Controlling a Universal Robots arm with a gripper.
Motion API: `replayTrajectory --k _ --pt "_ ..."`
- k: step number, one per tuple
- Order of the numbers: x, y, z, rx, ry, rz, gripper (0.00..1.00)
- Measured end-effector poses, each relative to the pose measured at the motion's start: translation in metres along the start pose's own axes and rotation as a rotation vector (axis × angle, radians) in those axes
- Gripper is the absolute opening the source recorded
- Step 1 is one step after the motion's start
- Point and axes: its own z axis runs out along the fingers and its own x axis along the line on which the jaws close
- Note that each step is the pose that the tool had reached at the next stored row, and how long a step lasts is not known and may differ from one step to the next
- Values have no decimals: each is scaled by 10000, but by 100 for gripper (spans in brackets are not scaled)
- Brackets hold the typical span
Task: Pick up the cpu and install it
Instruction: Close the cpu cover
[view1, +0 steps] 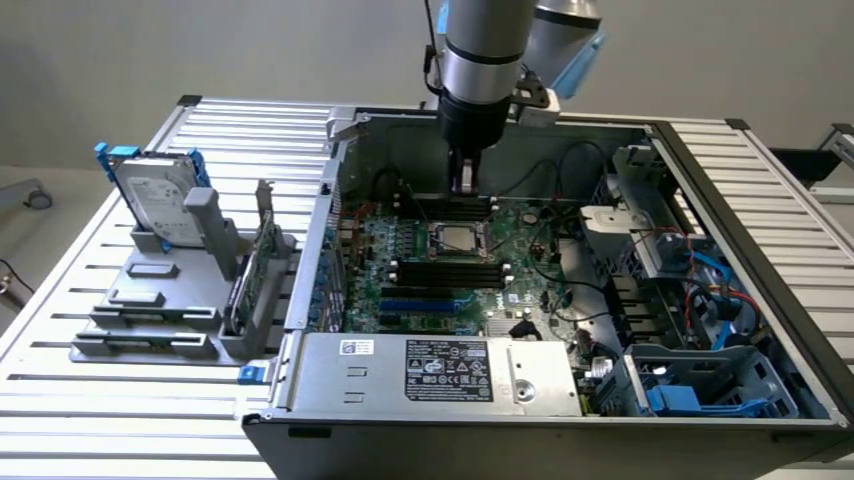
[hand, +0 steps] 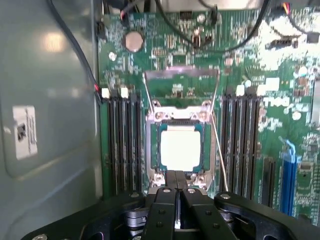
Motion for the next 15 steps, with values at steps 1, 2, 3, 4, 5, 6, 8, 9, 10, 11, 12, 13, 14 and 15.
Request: replayTrajectory --k 1,2,3,4,5,6,8,9,10,11,12,13,14,15 --pt "1 45 -2 1 17 -7 11" --pt "2 93 -4 2 26 -12 11" --pt "3 137 -4 3 35 -14 11" --pt "4 183 -5 3 46 -20 11" --pt "4 227 -6 3 67 -23 11" --pt "5 274 -7 4 85 -30 11" --pt "7 363 -10 6 114 -39 11" --pt "8 410 -13 7 126 -43 11" --pt "9 455 -18 8 134 -44 11" --pt "10 500 -26 9 140 -48 11" --pt "11 544 -36 9 144 -47 11" --pt "12 590 -48 10 148 -49 11" --pt "14 635 -61 12 152 -51 11" --pt "14 679 -73 13 156 -51 11"
